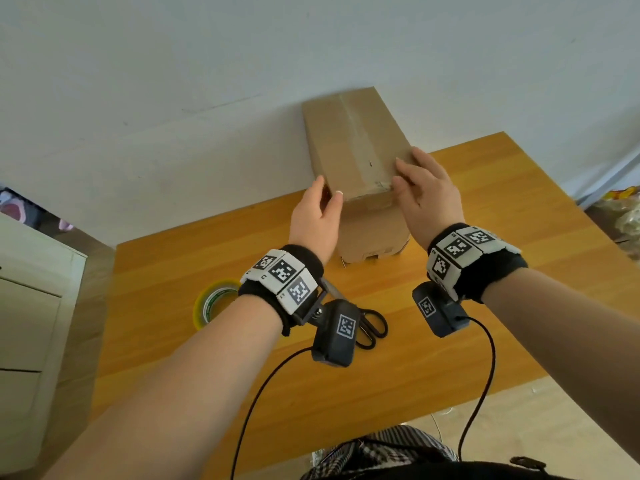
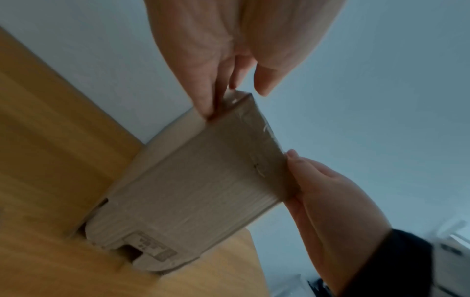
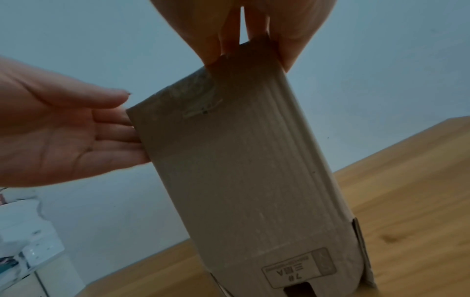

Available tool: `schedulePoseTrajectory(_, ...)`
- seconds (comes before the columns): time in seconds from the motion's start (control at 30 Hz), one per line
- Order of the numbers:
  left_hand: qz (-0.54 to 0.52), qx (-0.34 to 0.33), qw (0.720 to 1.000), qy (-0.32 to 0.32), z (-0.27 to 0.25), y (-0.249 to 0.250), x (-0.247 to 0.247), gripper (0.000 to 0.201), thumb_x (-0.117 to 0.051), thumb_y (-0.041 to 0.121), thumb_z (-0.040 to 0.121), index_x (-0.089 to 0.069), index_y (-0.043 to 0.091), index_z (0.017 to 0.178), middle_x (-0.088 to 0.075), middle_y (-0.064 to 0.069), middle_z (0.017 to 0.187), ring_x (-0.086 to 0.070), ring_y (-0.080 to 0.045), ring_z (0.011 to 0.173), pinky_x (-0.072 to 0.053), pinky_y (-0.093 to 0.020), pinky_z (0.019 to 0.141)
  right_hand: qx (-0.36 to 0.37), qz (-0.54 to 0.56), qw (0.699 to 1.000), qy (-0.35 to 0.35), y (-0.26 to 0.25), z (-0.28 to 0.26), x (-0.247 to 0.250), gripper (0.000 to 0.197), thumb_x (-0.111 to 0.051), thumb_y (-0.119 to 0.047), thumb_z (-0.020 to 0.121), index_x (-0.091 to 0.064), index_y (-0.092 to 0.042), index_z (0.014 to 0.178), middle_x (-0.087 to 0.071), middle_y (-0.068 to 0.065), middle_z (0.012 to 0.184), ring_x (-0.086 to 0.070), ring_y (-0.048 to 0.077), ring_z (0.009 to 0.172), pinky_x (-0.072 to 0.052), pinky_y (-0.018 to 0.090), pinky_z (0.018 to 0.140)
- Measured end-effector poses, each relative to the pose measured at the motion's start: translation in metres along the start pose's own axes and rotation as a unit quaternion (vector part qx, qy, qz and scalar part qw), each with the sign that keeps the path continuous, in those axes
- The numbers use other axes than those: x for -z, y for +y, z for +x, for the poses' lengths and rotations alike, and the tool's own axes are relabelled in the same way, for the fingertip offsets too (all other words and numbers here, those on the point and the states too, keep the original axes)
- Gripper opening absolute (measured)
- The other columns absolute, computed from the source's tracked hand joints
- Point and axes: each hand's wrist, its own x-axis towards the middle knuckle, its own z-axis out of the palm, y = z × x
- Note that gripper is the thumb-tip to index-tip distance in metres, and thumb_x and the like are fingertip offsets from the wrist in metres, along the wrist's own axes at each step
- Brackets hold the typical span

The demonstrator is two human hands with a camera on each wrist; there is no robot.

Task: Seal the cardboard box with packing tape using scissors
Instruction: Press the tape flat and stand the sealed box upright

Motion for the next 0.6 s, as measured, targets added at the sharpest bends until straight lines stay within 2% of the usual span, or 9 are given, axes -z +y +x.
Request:
schedulePoseTrajectory(0.03,0.006,0.013,1.0,0.008,0.001,-0.001,0.003,0.049,-0.044,0.031,0.097,-0.037,0.01,0.141,-0.047,-0.005,0.141,-0.044,-0.018,0.13,-0.031,-0.022,0.104,-0.009,0.016,1.0,0.0,0.0,-0.001,0.0,0.04,-0.047,-0.028,0.096,-0.049,-0.014,0.133,-0.031,0.006,0.15,-0.03,0.019,0.137,-0.027,0.028,0.111)
schedulePoseTrajectory(0.1,-0.003,0.041,0.999,0.01,0.003,-0.006,0.006,0.044,-0.049,0.039,0.094,-0.054,0.01,0.127,-0.063,-0.003,0.119,-0.058,-0.018,0.111,-0.044,-0.03,0.1,-0.026,0.036,0.999,-0.003,0.0,-0.002,-0.002,0.04,-0.047,-0.03,0.095,-0.049,-0.016,0.133,-0.03,0.009,0.149,-0.029,0.021,0.137,-0.028,0.031,0.112)
schedulePoseTrajectory(0.17,-0.029,0.063,0.998,0.002,0.003,-0.008,0.011,0.036,-0.052,0.045,0.09,-0.064,0.014,0.106,-0.067,0.004,0.092,-0.066,-0.015,0.092,-0.056,-0.035,0.084,-0.034,0.045,0.998,-0.001,0.0,-0.003,-0.003,0.041,-0.047,-0.031,0.095,-0.049,-0.017,0.134,-0.031,0.011,0.148,-0.03,0.023,0.137,-0.03,0.034,0.111)
schedulePoseTrajectory(0.2,-0.048,0.076,0.996,-0.003,0.003,-0.008,0.013,0.031,-0.054,0.046,0.089,-0.064,0.018,0.096,-0.067,0.005,0.086,-0.067,-0.014,0.087,-0.057,-0.034,0.079,-0.034,0.046,0.998,0.0,0.001,-0.003,-0.003,0.041,-0.047,-0.032,0.095,-0.049,-0.018,0.133,-0.032,0.011,0.148,-0.03,0.024,0.136,-0.03,0.035,0.111)
schedulePoseTrajectory(0.27,-0.111,0.113,0.987,-0.008,0.003,-0.009,0.016,0.024,-0.056,0.043,0.088,-0.062,0.02,0.086,-0.069,0.0,0.087,-0.068,-0.015,0.085,-0.058,-0.032,0.077,-0.03,0.046,0.998,-0.001,0.002,-0.003,-0.003,0.041,-0.047,-0.032,0.095,-0.049,-0.018,0.133,-0.033,0.012,0.147,-0.03,0.024,0.136,-0.031,0.036,0.111)
schedulePoseTrajectory(0.37,-0.196,0.161,0.967,-0.007,0.002,-0.009,0.018,0.017,-0.058,0.03,0.09,-0.062,0.015,0.082,-0.069,-0.004,0.087,-0.067,-0.017,0.081,-0.057,-0.033,0.077,-0.021,0.048,0.999,-0.004,0.003,-0.004,-0.003,0.041,-0.046,-0.032,0.095,-0.049,-0.017,0.133,-0.033,0.013,0.147,-0.031,0.025,0.136,-0.031,0.038,0.111)
schedulePoseTrajectory(0.47,-0.264,0.2,0.944,-0.019,0.001,-0.009,0.021,0.005,-0.059,0.014,0.091,-0.062,0.011,0.089,-0.068,-0.005,0.086,-0.066,-0.015,0.078,-0.058,-0.03,0.076,-0.022,0.051,0.998,-0.004,0.003,-0.004,-0.004,0.041,-0.046,-0.032,0.095,-0.05,-0.017,0.133,-0.034,0.013,0.146,-0.031,0.025,0.136,-0.031,0.037,0.111)
schedulePoseTrajectory(0.53,-0.315,0.215,0.924,-0.031,0.0,-0.01,0.022,0.008,-0.058,0.002,0.089,-0.062,0.008,0.093,-0.068,-0.007,0.087,-0.067,-0.014,0.078,-0.058,-0.026,0.073,-0.026,0.053,0.998,-0.001,0.003,-0.004,-0.005,0.04,-0.047,-0.032,0.095,-0.05,-0.017,0.133,-0.034,0.013,0.146,-0.031,0.025,0.136,-0.031,0.037,0.111)
schedulePoseTrajectory(0.6,-0.332,0.214,0.918,-0.035,-0.002,-0.012,0.022,0.013,-0.058,-0.004,0.086,-0.062,0.005,0.095,-0.068,-0.009,0.088,-0.067,-0.014,0.078,-0.058,-0.024,0.071,-0.03,0.054,0.998,0.0,0.003,-0.003,-0.006,0.04,-0.046,-0.032,0.095,-0.05,-0.018,0.133,-0.033,0.013,0.146,-0.031,0.025,0.136,-0.03,0.035,0.111)
